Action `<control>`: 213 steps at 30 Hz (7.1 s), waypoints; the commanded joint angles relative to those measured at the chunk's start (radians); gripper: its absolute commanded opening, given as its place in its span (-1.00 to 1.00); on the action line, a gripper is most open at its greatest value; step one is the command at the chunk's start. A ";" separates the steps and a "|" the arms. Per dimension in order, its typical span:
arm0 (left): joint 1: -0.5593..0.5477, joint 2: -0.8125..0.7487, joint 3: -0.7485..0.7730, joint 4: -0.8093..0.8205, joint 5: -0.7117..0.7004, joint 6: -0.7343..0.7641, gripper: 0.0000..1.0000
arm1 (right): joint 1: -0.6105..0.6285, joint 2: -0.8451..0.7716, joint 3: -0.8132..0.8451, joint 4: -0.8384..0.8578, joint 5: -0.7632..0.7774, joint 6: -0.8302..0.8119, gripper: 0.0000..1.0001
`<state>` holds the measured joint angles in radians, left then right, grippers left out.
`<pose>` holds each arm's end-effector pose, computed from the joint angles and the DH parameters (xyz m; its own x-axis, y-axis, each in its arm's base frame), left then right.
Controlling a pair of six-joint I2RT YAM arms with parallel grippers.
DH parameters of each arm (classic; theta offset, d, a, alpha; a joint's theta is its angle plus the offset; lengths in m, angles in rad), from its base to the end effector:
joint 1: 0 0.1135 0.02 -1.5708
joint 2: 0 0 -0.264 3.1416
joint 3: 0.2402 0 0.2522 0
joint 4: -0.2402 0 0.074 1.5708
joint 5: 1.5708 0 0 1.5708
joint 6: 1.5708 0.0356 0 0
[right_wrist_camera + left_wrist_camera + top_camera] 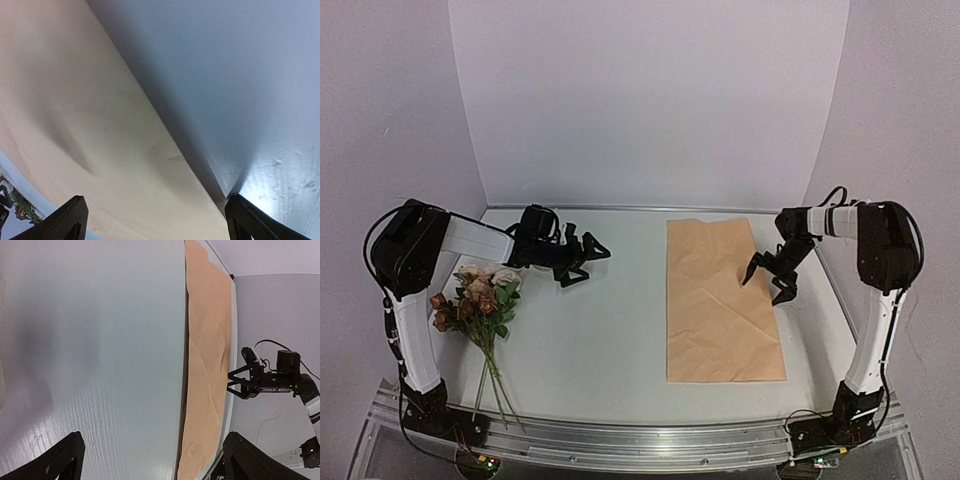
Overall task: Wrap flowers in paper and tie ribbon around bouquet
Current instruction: Move the folded wrapping paper to the center of the board, then unfold the folded wrapping paper at the center of the board, then pass from the left arm to the right, then adjust the flattened wrapping paper at the center of the board.
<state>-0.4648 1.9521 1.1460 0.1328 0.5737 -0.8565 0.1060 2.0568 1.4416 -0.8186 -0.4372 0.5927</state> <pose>0.3599 -0.2021 0.1585 -0.9362 -0.2405 -0.2564 0.0739 0.5784 -0.8124 0.3887 0.0565 0.1493 -0.9027 0.4129 0.1210 0.4231 0.8007 0.4242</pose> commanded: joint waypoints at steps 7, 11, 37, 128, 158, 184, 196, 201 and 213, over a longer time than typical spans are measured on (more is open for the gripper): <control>-0.003 0.122 0.125 -0.002 0.024 -0.023 0.89 | 0.226 0.226 0.302 -0.191 -0.049 -0.084 0.97; -0.009 0.192 0.205 -0.060 0.030 0.037 0.73 | 0.277 0.285 0.393 -0.217 -0.052 -0.069 0.96; -0.117 0.241 0.335 -0.263 -0.010 0.120 -0.64 | 0.322 0.328 0.476 -0.220 -0.110 0.001 0.94; -0.389 0.044 0.767 -0.753 -0.363 0.032 -0.70 | 0.791 -0.341 0.173 -0.036 0.343 -0.268 -0.35; -0.215 -0.090 0.107 -0.391 -0.267 0.035 0.76 | 0.517 -0.348 -0.077 -0.166 0.561 -0.106 -1.00; -0.127 -0.265 -0.061 -0.562 -0.291 0.055 0.79 | 0.792 -0.678 -0.711 0.175 0.659 0.354 -0.06; -0.113 -0.160 -0.012 -0.554 -0.462 0.213 0.47 | 0.430 -0.606 -0.707 0.229 0.185 0.067 0.81; -0.099 -0.083 0.014 -0.504 -0.425 0.260 0.26 | 0.364 -0.572 -0.721 0.269 0.136 0.064 0.81; -0.081 -0.007 0.086 -0.495 -0.382 0.309 -0.53 | 0.348 -0.546 -0.847 0.400 0.131 0.130 0.53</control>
<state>-0.5535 1.9137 1.1668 -0.3674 0.1763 -0.5806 0.4542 1.4726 0.6922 -0.4811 -0.3156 0.6932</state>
